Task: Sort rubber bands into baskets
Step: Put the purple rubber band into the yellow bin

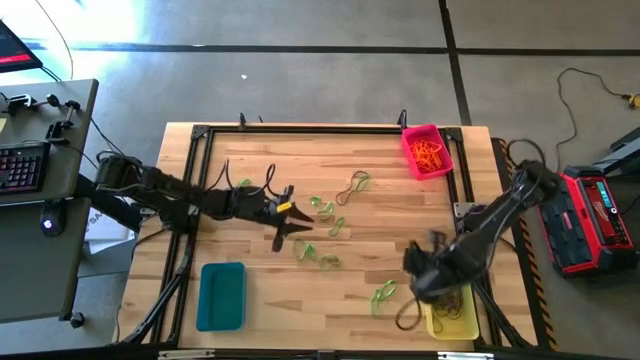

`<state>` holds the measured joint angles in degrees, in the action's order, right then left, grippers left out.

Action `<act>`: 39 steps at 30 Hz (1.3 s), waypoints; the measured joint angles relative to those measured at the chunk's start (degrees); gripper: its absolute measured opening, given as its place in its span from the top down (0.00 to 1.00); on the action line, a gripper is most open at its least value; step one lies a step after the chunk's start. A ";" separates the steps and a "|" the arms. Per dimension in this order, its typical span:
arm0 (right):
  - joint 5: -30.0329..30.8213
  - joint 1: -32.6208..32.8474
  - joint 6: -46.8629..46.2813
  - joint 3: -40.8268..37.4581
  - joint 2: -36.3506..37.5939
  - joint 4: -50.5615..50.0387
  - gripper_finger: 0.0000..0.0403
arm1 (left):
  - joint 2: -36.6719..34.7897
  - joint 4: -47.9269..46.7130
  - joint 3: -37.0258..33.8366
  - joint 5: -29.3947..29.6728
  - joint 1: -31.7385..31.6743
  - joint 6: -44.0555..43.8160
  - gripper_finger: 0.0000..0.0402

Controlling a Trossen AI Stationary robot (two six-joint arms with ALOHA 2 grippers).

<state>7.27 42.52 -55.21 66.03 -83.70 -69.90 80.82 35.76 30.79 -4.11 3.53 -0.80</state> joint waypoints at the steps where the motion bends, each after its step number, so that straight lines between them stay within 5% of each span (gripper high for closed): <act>1: 2.70 -1.41 2.30 -1.61 1.14 3.25 0.99 | 0.00 -0.02 0.00 -0.30 -0.71 0.15 0.80; 13: 7.60 -28.03 28.34 -24.78 4.78 50.07 1.00 | 0.00 -0.63 0.00 -0.41 -6.75 2.86 0.84; 19: 5.08 -40.69 33.01 -27.12 0.20 65.70 0.91 | -0.02 -0.81 0.00 -0.45 -7.40 6.22 0.84; 29: 1.00 -50.21 44.41 -16.77 -15.94 68.09 0.63 | -0.04 -2.37 0.00 -0.45 -7.38 7.56 0.84; 39: -1.59 -51.54 44.43 -7.99 -24.35 61.52 0.69 | -0.04 -3.62 0.00 -0.27 -7.26 7.06 0.84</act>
<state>5.67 -9.02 -10.78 58.03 -108.04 -8.38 80.77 32.14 30.79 -4.38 -3.73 6.26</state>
